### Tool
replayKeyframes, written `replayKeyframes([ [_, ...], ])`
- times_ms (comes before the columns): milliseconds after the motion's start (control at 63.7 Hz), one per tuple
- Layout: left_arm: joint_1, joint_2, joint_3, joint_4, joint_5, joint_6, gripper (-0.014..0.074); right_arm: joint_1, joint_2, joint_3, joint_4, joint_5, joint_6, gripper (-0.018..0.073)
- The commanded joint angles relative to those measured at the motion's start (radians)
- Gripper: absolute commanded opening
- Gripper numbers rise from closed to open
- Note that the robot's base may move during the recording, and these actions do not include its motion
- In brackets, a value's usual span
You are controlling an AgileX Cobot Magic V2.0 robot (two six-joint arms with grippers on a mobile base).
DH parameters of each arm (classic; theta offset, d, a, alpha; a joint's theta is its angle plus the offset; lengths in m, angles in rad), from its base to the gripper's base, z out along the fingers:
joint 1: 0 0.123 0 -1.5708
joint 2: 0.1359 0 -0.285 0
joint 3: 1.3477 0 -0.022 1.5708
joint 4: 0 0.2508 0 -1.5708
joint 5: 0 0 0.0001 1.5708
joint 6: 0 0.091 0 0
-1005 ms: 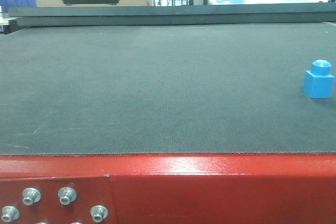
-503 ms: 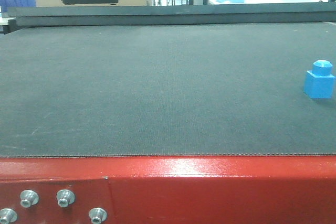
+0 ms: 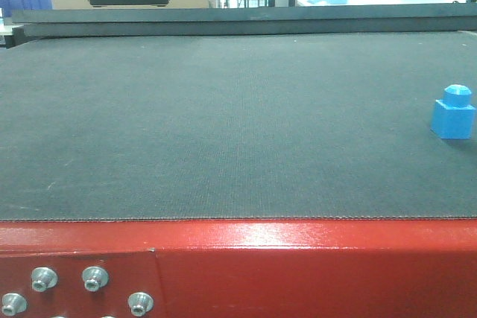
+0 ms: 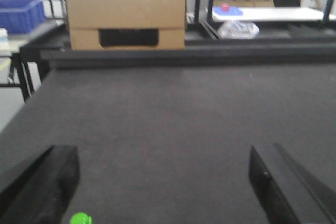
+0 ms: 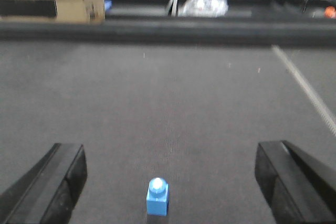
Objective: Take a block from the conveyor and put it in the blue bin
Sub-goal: 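Move left gripper over green block and right gripper over blue block, then lower both grippers and close them on the green and blue blocks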
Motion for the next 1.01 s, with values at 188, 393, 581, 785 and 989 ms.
replayKeyframes([
  [188,-0.045,0.085,-0.026,-0.002,0.071,-0.008,0.0589,0.074,0.216,-0.138,-0.003,0.105,0.0,0.057],
  [393,-0.052,0.111,-0.051,-0.002,0.068,-0.008,0.0589,0.117,0.506,-0.34,-0.003,0.3,0.0,0.057],
  [581,-0.062,0.111,-0.051,-0.002,0.071,-0.008,0.0589,0.117,0.764,-0.506,-0.064,0.487,0.002,0.057],
  [785,-0.062,0.111,-0.051,-0.002,0.076,-0.008,0.0589,0.115,0.967,-0.561,-0.109,0.496,0.069,0.057],
  [989,-0.062,0.111,-0.051,-0.002,0.095,-0.008,0.0589,0.115,1.127,-0.561,-0.088,0.425,0.072,0.057],
])
